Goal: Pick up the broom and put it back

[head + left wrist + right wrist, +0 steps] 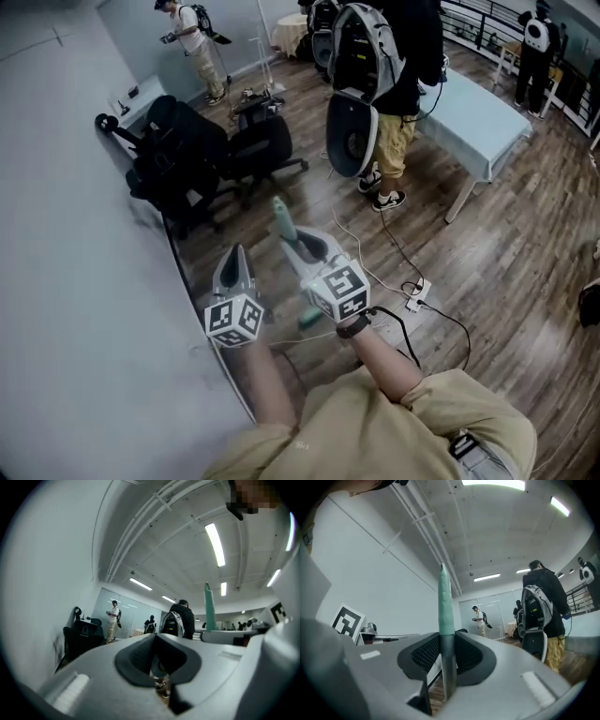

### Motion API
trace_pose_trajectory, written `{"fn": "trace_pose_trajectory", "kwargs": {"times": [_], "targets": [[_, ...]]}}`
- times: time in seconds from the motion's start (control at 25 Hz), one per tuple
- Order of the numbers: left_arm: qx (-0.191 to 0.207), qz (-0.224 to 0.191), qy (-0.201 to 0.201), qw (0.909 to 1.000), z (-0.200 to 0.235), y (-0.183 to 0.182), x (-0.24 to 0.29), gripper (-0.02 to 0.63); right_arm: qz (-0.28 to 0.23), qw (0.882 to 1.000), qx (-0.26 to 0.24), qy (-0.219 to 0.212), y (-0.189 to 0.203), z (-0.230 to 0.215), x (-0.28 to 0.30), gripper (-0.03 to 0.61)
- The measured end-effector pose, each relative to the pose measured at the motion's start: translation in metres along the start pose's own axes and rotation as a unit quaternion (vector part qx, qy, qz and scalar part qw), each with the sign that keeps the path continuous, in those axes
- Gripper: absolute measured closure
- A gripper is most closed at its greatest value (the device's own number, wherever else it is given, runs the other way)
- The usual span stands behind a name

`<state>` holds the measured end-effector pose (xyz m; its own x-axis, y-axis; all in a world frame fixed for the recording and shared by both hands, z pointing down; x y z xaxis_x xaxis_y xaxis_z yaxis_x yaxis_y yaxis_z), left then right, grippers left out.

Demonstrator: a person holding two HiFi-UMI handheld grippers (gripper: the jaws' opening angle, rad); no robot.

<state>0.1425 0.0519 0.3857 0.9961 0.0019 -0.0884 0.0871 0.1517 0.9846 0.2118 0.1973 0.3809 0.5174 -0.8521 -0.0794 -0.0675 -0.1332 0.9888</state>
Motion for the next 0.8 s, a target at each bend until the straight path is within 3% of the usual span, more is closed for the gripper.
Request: {"fn": "trace_pose_trajectory", "kwargs": {"times": [0.2,0.48,0.64,0.8], "targets": [[0.010,-0.012,0.021,0.9996,-0.021,-0.001,0.067,0.612,-0.023,1.000,0.008,0.002,-0.019,-0.070,0.009,0.486],[0.002,0.008,0.020,0.9998,-0.021,0.043,0.130,0.612,-0.017,0.999,0.025,0.030,0.003,-0.151,0.036,0.485],[0.017,0.043,0.001,0.9990,-0.002,0.049,0.139,0.612,0.005,0.999,0.042,0.025,0.018,-0.163,0.068,0.479],[0.014,0.048,-0.024,0.9984,0.034,0.039,0.142,0.612,0.027,0.998,0.047,0.012,0.028,-0.154,0.105,0.476]]}}
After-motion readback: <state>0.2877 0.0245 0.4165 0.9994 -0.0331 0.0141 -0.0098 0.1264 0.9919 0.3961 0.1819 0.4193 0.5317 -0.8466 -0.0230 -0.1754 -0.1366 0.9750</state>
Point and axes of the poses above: the fingertips, and each gripper's own axes: x forward along the fingers, z to its left, y out of its underside, the point moved 6 cm from there along -x, backward along the fingers, and after that the axes turned 6 degrees about y, right-handed, at the moved point
